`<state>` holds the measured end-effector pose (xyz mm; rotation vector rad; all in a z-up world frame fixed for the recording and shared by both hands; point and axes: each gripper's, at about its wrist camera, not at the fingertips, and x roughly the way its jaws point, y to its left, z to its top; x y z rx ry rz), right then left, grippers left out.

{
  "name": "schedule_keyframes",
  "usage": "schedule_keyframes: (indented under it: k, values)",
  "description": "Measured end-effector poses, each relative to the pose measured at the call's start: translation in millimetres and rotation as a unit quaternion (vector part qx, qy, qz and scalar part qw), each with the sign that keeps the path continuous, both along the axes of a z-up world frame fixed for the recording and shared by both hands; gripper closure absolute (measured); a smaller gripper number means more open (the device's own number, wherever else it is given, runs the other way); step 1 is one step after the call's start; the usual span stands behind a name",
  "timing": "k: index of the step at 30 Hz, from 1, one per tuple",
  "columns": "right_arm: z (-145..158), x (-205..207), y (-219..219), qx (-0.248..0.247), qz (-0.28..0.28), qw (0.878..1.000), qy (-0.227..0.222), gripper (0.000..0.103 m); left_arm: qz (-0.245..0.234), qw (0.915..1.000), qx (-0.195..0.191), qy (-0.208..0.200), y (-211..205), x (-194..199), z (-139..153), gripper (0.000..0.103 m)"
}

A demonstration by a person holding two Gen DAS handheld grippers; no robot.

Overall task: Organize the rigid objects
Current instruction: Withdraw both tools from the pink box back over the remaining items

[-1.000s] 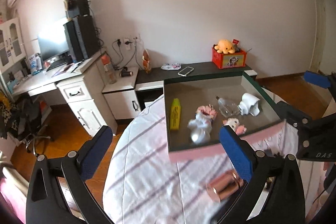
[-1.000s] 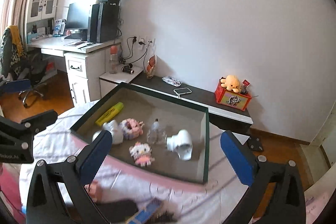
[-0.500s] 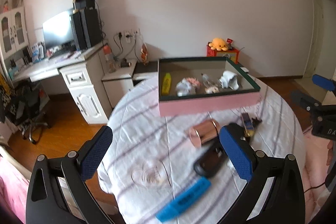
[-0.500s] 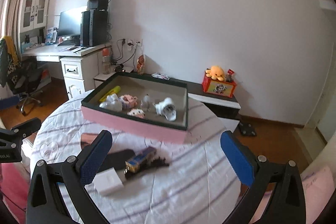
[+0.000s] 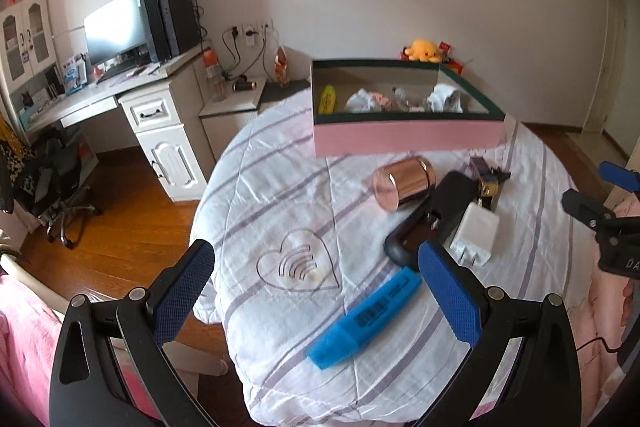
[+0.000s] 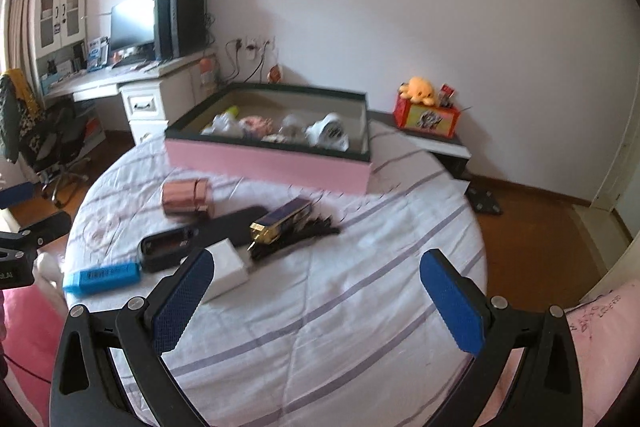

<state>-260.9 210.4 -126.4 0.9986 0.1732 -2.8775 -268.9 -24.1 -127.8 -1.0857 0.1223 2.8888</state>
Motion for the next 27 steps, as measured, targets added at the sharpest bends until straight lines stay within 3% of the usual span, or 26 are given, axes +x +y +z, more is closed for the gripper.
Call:
schedule_keyframes:
  k: [11,21,25,27]
  values:
    - [-20.5,-18.3,-11.3,-0.011,0.011,0.999,-0.03,0.0,-0.016,0.9998,-0.003,-0.015,10.6,-16.3,-11.3,0.0]
    - [-50.4,-86.3,-16.0,-0.047,0.018,0.996,-0.079,0.0,-0.017,0.9992,-0.015,-0.033,13.6,-42.3,-21.3,0.0]
    - [-58.8,-103.4,-15.2,-0.055,0.026,0.993,-0.097,0.012,-0.017,0.999,-0.017,-0.038,13.6,-51.2,-23.9,0.0]
    - [-62.5,-108.2,-14.0,-0.053,0.031,0.993,-0.105,0.028,-0.019,0.9989,-0.018,-0.039,13.9,-55.3,-24.6,0.0]
